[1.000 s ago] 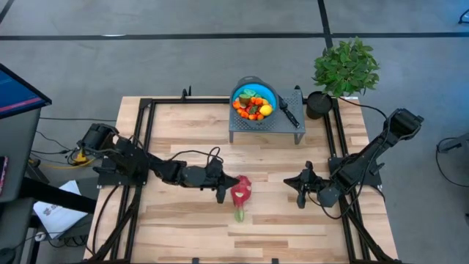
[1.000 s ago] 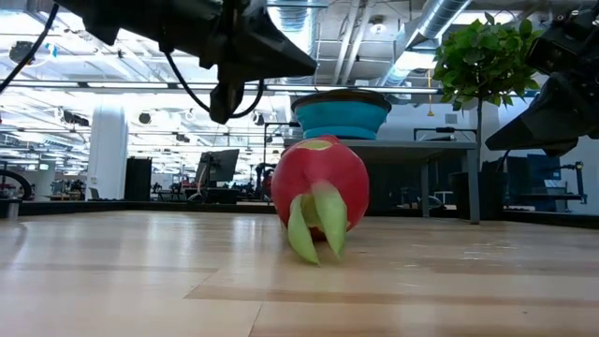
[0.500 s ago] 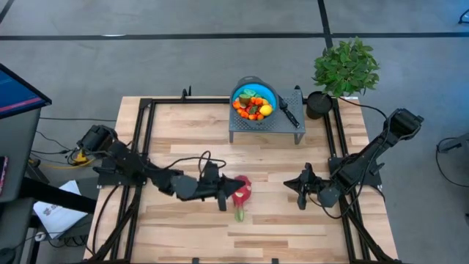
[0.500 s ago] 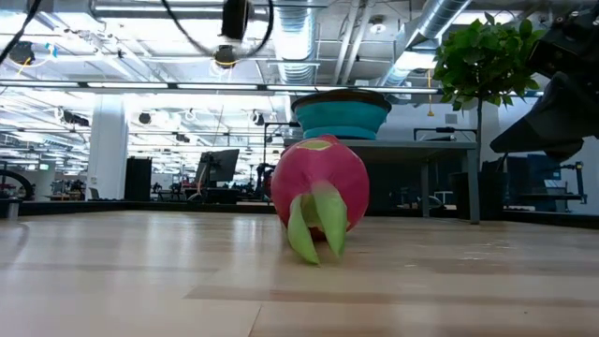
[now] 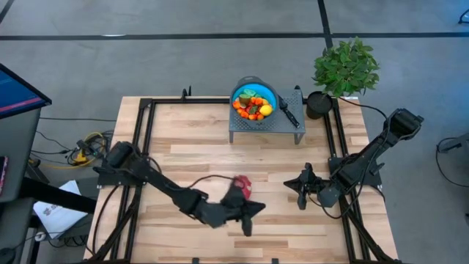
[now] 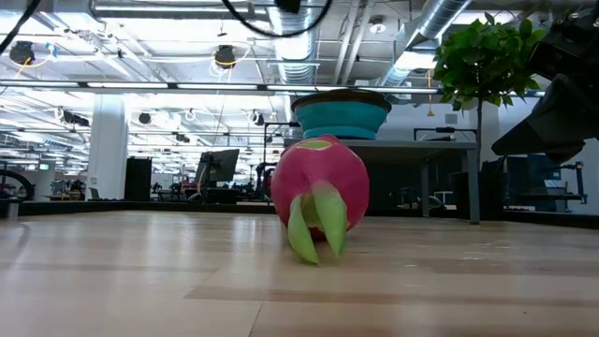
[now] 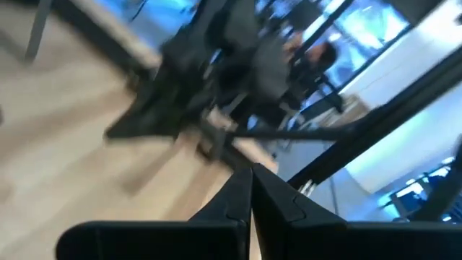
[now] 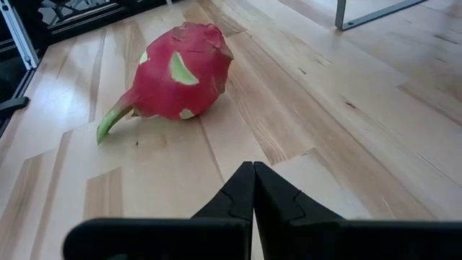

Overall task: Pick & Place Fruit
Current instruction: Put the dragonfruit into the strainer bowl

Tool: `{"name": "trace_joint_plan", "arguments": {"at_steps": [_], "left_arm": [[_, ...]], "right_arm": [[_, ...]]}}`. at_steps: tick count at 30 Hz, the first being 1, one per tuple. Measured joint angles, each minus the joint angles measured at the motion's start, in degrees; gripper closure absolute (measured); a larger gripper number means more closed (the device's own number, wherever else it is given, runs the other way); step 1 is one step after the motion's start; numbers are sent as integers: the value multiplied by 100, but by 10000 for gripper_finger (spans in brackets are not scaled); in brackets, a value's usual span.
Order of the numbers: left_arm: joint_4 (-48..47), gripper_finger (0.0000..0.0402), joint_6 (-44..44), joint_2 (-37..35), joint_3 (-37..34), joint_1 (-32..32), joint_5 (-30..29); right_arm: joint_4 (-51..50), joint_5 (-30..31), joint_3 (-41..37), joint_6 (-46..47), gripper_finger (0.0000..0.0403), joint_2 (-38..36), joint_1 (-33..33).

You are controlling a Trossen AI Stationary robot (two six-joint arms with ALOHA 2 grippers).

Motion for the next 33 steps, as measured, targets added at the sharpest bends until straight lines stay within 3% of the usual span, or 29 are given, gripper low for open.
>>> {"name": "trace_joint_plan", "arguments": {"at_steps": [8, 13, 16, 24, 30, 33], "left_arm": [[-2352, 401, -2320, 253, 292, -1, 535], [-3867, 401, -3778, 253, 286, 44, 1411], [-4119, 400, -4269, 255, 87, 67, 1692], [-4141, 400, -3921, 156, -364, 185, 2152], [-3922, 400, -2599, -458, -939, 557, 2077], [-3230, 400, -1649, -937, -1419, 734, 1766]], "right_arm": [[-43, 3, 0, 2, 403, -1, 0], [-43, 1, 0, 13, 403, -1, 0], [-43, 1, 0, 13, 403, 1, -2], [-34, -1, 0, 108, 403, -1, -2], [-12, -3, 0, 111, 403, -1, -2], [6, -3, 0, 283, 403, 0, -1]]}}
